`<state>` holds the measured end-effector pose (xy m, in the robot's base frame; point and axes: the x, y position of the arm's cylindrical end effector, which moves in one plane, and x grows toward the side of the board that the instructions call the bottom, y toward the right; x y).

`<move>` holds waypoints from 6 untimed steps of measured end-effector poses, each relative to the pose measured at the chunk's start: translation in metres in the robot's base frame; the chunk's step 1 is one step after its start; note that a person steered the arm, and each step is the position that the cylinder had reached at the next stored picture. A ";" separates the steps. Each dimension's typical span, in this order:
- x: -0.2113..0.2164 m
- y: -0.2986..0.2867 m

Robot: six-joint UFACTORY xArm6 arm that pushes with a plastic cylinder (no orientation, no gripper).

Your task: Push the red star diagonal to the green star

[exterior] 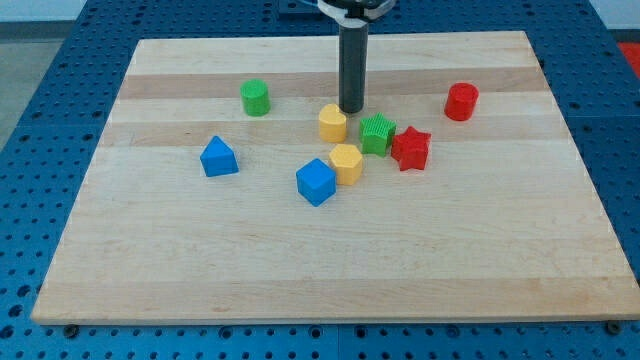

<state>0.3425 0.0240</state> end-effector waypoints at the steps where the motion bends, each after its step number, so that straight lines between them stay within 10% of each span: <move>1: 0.000 0.014; 6: 0.075 0.057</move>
